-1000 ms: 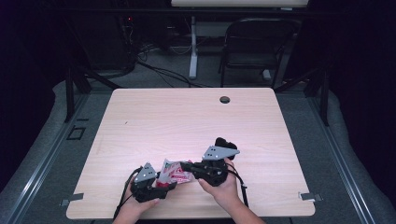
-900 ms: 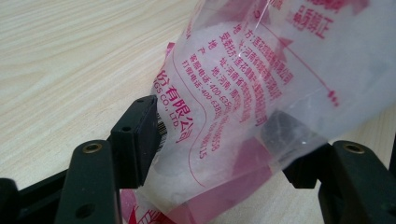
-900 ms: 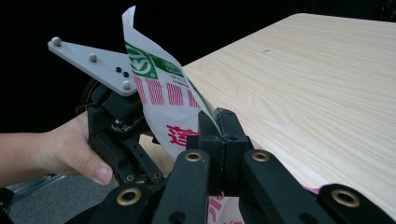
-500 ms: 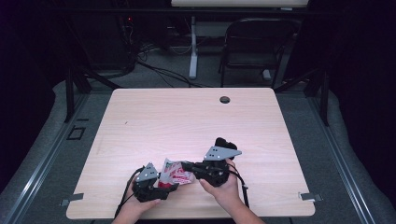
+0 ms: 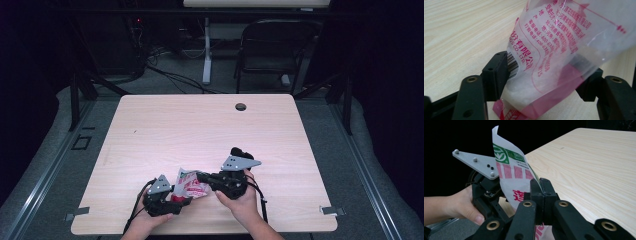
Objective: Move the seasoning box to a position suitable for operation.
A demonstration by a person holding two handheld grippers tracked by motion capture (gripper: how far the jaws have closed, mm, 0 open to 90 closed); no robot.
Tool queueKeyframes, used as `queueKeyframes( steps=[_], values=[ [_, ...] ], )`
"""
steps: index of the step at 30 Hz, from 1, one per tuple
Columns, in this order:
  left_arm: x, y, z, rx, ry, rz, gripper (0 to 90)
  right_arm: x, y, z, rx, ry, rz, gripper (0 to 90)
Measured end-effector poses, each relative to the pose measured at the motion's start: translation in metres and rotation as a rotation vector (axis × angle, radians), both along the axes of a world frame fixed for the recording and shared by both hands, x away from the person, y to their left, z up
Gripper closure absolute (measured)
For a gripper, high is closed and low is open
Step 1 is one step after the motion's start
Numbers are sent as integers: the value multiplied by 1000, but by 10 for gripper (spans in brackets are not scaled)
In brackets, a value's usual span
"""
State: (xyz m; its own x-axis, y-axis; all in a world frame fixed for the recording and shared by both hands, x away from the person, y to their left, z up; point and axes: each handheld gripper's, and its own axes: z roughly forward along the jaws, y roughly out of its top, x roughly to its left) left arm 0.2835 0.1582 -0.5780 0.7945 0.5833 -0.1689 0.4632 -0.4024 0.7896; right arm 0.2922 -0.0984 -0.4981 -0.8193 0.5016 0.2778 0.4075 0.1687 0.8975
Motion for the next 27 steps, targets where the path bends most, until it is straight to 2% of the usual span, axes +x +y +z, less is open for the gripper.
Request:
queueKeyframes(
  steps=[3,11,19,22,23,24,27],
  values=[
    [-1,-1,0,7,-2,-5,371,-1,-2,0,-2,4,-12,900],
    [4,-2,-2,10,29,-8,324,-5,-6,-1,-2,2,-5,900],
    [9,-5,-4,9,27,-12,306,-7,-10,-3,-3,-2,-17,900],
    [11,-9,-8,44,63,-14,282,-9,-12,-4,-1,0,-18,900],
    [11,-9,-9,49,66,-21,283,-9,-12,-4,-3,-1,-18,900],
    [11,-11,-10,61,53,-17,282,-9,-13,-4,-1,0,-18,900],
    [12,-12,-9,61,56,-27,282,-11,-13,-4,-6,-3,-22,900]
  ],
)
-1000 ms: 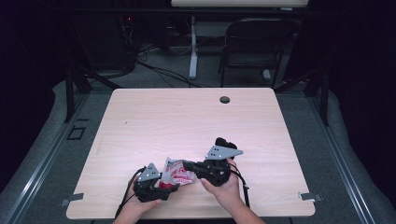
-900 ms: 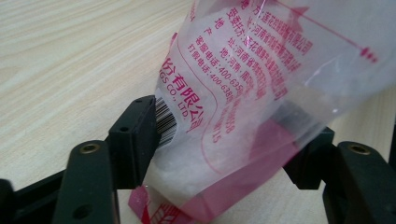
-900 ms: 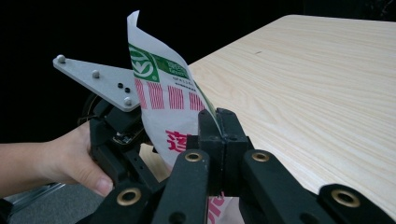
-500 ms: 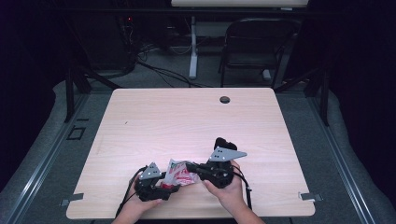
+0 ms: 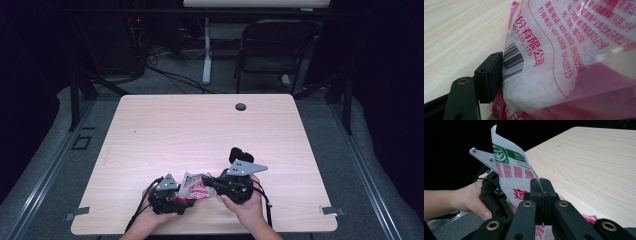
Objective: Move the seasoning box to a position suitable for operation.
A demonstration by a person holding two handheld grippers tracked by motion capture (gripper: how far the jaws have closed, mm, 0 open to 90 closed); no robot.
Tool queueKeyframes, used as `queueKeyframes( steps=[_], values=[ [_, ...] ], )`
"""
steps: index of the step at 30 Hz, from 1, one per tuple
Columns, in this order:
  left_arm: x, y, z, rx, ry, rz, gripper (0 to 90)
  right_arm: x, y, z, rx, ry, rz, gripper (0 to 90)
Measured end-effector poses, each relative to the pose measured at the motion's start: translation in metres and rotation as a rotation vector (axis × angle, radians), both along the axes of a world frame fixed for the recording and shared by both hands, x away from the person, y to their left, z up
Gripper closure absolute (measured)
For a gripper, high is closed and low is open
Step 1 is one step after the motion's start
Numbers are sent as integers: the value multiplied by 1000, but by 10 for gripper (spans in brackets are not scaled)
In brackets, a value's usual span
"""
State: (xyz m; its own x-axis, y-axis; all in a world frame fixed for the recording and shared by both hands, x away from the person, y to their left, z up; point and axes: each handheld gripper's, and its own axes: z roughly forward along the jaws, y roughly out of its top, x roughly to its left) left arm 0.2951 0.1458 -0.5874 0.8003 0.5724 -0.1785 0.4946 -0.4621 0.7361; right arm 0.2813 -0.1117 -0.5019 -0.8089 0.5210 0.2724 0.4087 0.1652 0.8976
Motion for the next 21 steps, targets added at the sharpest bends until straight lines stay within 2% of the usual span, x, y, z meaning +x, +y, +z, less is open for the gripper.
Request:
queueKeyframes(
  steps=[7,14,15,21],
  values=[
    [1,-4,-1,9,-18,-6,282,-2,-3,-1,5,2,-7,900],
    [1,-7,-1,24,-29,-20,274,-4,-1,0,12,-13,10,900],
    [0,-9,0,38,-42,-14,276,-4,-1,0,11,-14,11,900],
    [-2,-10,1,53,-46,-6,350,-4,-1,0,16,-14,11,900]
  ],
)
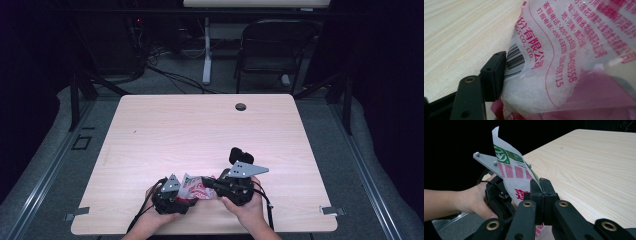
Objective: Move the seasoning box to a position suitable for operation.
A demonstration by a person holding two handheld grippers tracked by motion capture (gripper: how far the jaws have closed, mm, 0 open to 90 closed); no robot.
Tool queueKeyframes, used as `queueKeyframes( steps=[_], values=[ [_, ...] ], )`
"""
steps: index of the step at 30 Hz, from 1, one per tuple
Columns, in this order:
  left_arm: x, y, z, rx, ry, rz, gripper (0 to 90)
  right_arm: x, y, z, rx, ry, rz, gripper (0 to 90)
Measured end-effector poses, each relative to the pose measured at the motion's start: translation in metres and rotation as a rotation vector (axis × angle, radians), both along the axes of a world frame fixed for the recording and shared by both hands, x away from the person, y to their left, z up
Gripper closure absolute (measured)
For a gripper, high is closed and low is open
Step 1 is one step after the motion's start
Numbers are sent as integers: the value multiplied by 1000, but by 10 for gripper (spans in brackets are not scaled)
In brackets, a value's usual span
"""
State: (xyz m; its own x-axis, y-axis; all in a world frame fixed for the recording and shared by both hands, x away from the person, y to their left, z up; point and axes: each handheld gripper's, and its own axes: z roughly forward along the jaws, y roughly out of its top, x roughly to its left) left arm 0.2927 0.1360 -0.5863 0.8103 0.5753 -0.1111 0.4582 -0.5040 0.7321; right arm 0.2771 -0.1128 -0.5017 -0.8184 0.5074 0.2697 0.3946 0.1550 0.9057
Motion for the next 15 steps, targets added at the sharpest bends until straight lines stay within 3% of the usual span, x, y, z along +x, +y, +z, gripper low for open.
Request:
queueKeyframes(
  steps=[6,15],
  values=[
    [-4,-3,2,31,-21,31,403,-1,-2,-1,4,3,6,900],
    [-8,-5,3,40,-21,58,504,-1,-3,-1,2,2,6,900]
  ],
)
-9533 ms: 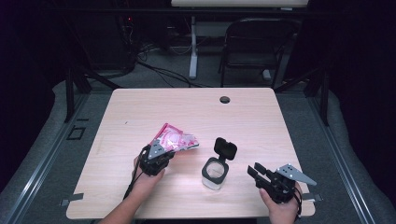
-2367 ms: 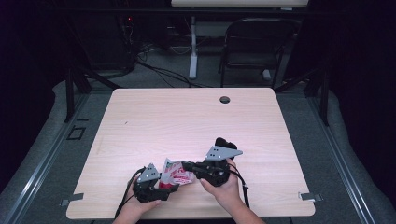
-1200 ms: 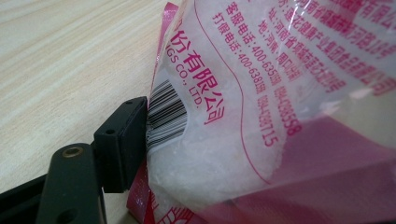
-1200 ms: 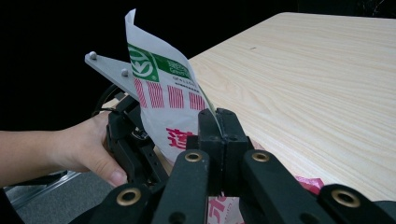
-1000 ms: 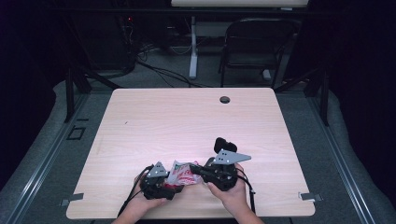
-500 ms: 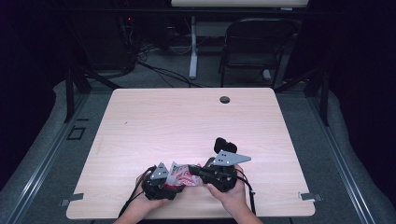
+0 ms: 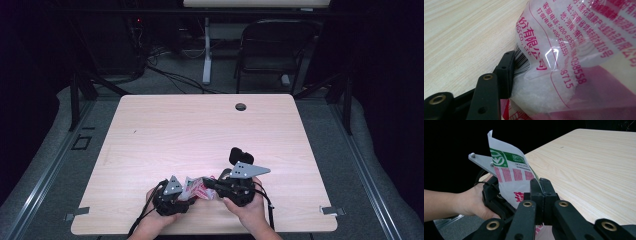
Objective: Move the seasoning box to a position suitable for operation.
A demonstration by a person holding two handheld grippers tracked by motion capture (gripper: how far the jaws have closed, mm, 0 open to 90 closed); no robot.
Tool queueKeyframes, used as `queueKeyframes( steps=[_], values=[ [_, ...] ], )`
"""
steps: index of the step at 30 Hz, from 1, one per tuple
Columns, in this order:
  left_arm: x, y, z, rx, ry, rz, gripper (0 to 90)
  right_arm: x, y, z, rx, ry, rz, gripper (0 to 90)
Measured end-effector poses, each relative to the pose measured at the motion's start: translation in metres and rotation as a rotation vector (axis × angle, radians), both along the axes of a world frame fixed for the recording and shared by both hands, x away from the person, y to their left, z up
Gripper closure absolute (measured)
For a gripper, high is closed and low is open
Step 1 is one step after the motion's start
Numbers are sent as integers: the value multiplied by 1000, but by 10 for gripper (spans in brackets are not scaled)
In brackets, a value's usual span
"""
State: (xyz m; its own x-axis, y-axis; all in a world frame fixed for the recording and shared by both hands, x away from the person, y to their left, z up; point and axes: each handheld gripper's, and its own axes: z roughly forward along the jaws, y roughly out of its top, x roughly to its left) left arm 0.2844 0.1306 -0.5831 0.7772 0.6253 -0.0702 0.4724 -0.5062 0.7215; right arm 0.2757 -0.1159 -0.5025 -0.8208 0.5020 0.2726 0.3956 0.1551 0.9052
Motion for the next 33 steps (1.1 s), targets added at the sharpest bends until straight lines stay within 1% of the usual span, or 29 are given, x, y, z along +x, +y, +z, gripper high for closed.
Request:
queueKeyframes(
  steps=[6,8,10,12,13,14,15,16,18,20,22,24,25,28,30,32,33],
  values=[
    [1,0,0,-1,2,-1,506,0,0,0,1,3,-1,900],
    [1,0,0,2,1,-10,504,0,0,0,3,3,0,900],
    [3,2,-1,-15,17,-15,489,1,-1,-1,3,3,0,900],
    [4,3,-2,-22,16,-19,471,1,-1,-1,5,4,2,900],
    [5,4,-2,-30,24,-21,460,1,-1,-1,4,3,4,900],
    [6,4,-2,-37,28,-24,433,0,-1,-1,4,2,3,900],
    [7,4,-2,-51,43,-27,411,0,-1,-1,6,3,3,900],
    [8,4,-3,-59,45,-25,398,0,-2,-1,6,3,4,900],
    [9,6,-3,-59,47,-36,398,0,-2,-1,7,5,4,900],
    [9,5,-3,-54,39,-27,393,-1,-2,-2,13,5,2,900],
    [9,4,-3,-61,45,-33,380,-2,-2,-2,10,2,1,900],
    [8,3,-3,-42,32,-39,377,-1,-1,-2,5,-1,4,900],
    [8,3,-3,-39,28,-42,375,-1,-1,-1,5,-1,1,900],
    [8,2,-3,-47,32,-45,350,0,2,0,3,-6,6,900],
    [8,3,-4,-58,34,-39,350,1,5,2,7,-10,10,900],
    [9,4,-5,-81,40,-33,352,0,8,4,10,-22,30,900],
    [9,5,-5,-81,39,-32,352,0,10,5,3,-31,34,900]
  ],
)
